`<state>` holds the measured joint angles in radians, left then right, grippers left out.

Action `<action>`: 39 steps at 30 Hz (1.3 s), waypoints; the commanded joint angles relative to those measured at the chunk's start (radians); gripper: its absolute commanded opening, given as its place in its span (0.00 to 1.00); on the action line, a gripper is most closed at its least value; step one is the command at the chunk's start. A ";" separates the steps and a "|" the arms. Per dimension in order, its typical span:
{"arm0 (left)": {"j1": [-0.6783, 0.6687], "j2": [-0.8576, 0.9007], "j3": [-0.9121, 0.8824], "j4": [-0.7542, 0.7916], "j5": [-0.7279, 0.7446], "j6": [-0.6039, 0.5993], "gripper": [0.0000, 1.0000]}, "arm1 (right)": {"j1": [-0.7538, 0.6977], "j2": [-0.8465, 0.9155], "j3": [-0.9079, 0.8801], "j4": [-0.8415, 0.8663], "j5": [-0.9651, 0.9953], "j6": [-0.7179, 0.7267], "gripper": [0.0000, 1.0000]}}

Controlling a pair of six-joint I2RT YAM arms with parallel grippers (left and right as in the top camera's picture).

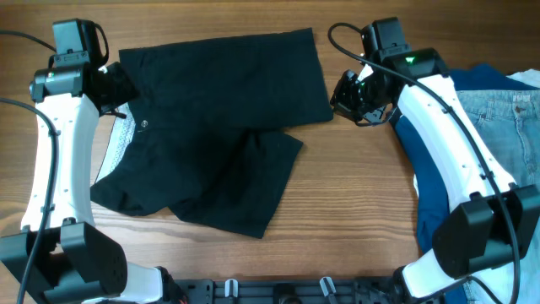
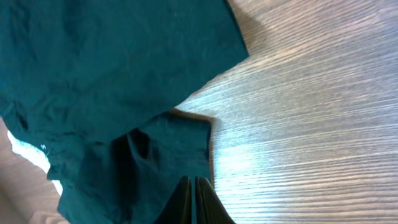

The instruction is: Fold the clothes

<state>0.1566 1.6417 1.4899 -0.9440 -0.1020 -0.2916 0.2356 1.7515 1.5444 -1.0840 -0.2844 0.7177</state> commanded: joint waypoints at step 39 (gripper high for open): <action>0.005 -0.013 0.014 -0.022 0.016 -0.005 0.79 | 0.148 0.188 -0.211 0.256 0.087 -0.576 0.04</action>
<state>0.1566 1.6417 1.4899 -0.9657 -0.0952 -0.2943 0.4107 1.9862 1.2869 -0.7723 -0.3389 0.0559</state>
